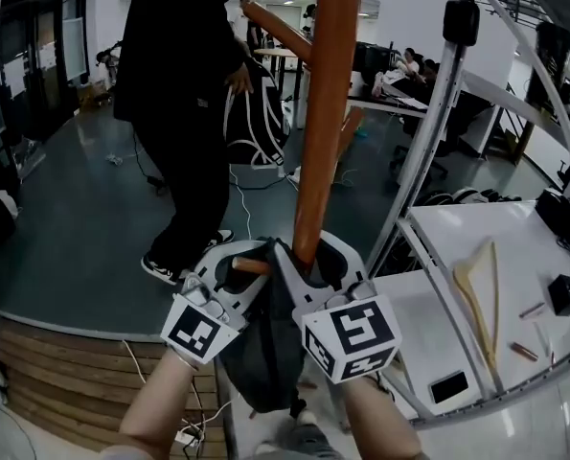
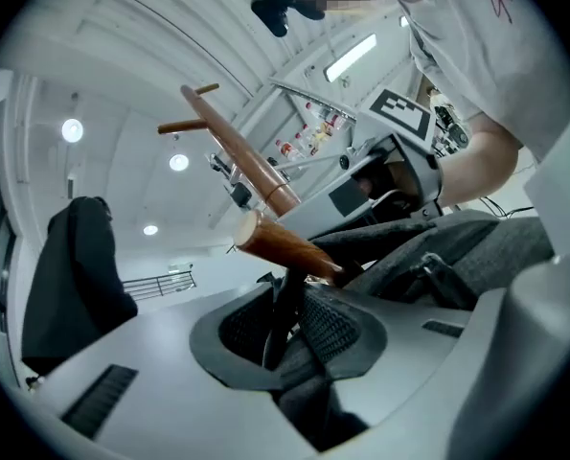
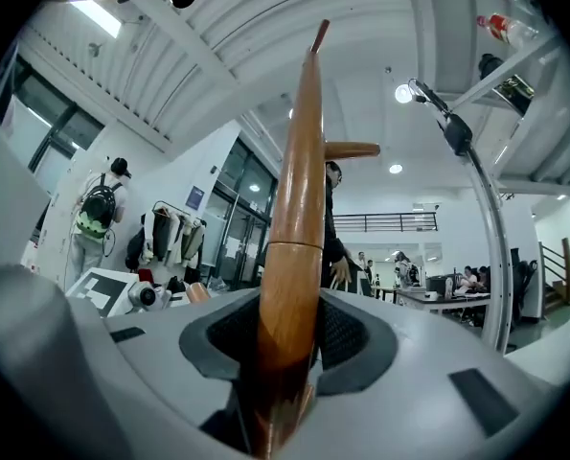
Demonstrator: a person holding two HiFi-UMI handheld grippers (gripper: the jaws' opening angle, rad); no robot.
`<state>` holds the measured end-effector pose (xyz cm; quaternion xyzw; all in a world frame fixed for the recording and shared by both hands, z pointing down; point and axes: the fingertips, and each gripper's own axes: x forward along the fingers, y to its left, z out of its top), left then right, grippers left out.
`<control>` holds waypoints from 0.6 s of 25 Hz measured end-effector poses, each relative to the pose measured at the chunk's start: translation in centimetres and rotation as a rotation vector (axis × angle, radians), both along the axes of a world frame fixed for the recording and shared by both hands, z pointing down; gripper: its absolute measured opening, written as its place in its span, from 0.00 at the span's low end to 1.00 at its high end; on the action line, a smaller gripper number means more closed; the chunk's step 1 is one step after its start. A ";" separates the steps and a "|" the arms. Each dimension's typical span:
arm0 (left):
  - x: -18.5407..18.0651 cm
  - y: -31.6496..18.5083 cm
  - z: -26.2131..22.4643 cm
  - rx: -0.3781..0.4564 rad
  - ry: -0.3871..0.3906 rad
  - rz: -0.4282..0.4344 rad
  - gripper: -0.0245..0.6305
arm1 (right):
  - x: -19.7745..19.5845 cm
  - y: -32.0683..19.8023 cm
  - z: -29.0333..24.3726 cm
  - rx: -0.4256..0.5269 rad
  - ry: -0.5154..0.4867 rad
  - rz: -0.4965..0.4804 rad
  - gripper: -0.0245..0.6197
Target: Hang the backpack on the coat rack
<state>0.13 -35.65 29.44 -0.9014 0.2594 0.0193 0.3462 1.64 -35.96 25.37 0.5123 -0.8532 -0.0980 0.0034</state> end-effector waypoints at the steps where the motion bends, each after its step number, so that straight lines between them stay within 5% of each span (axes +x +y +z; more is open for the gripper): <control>1: -0.7 0.1 0.3 -0.018 0.028 -0.002 0.17 | 0.2 -0.2 0.0 -0.002 -0.005 0.004 0.29; 4: -3.8 0.3 1.2 -0.166 0.221 -0.006 0.16 | 0.7 -0.4 0.0 -0.002 -0.018 0.011 0.28; 8: -7.4 1.9 -1.3 -0.182 0.459 -0.025 0.10 | 0.6 0.6 -0.2 0.051 0.006 0.045 0.29; 12: -8.3 4.2 -2.0 -0.195 0.552 -0.047 0.08 | 1.6 1.9 -0.3 0.119 -0.011 0.114 0.29; 15: -7.6 5.0 -1.0 -0.215 0.515 -0.088 0.07 | 2.5 2.7 -0.4 0.151 -0.034 0.130 0.29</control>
